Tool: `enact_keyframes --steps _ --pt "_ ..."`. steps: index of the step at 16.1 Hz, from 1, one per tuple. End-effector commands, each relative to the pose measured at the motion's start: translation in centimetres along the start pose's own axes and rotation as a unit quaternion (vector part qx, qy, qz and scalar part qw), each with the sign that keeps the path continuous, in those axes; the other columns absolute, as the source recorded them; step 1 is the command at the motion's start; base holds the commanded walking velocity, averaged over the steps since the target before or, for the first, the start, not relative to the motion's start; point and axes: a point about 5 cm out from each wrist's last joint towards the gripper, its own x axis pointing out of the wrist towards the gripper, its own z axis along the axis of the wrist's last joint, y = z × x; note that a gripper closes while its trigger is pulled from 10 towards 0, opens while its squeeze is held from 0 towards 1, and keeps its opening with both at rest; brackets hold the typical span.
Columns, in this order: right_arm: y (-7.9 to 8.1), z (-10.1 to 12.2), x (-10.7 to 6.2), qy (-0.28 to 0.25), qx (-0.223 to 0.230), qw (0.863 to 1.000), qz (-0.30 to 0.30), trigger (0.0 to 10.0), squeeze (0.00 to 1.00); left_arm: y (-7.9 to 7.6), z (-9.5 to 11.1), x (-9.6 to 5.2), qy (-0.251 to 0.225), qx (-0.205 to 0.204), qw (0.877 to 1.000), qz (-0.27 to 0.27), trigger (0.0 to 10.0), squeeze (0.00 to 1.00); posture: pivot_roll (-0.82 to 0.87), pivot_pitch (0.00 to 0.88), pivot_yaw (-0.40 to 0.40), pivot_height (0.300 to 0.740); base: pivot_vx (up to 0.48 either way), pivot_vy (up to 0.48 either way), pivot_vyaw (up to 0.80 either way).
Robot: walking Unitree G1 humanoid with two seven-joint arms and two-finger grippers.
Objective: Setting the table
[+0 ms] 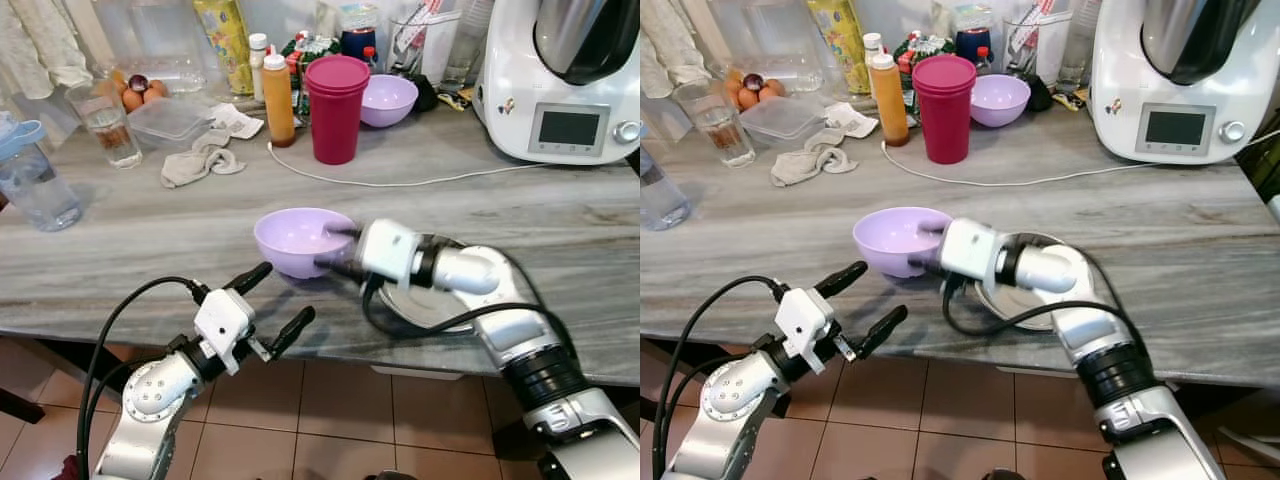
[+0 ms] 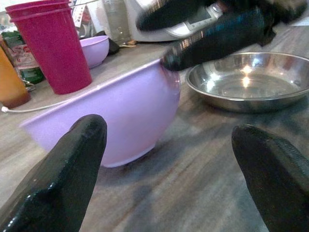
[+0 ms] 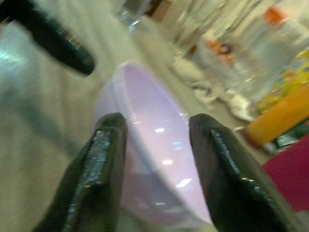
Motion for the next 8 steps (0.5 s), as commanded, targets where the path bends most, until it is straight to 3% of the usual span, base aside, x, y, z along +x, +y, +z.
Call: enact_keyframes --steps 1,6,8 --pt "-0.39 1.01 0.15 -0.019 -0.005 1.000 -0.018 10.0 1.00 0.30 -0.18 -0.05 0.006 0.002 1.000 0.002 10.0 0.00 -0.21 0.102 0.065 0.740 0.000 0.000 0.00" --pt "0.30 1.49 0.12 -0.029 0.002 0.999 -0.036 10.0 1.00 0.47 -0.46 0.21 0.008 0.001 1.000 -0.002 10.0 0.00 -0.22 0.102 0.073 0.740 0.000 0.000 0.00" --pt "-0.34 1.76 -0.70 -0.010 -0.016 0.997 -0.072 10.0 1.00 0.55 -0.60 0.27 0.010 0.002 1.000 -0.001 10.0 0.00 -0.22 0.100 0.070 0.740 0.000 0.000 0.00"
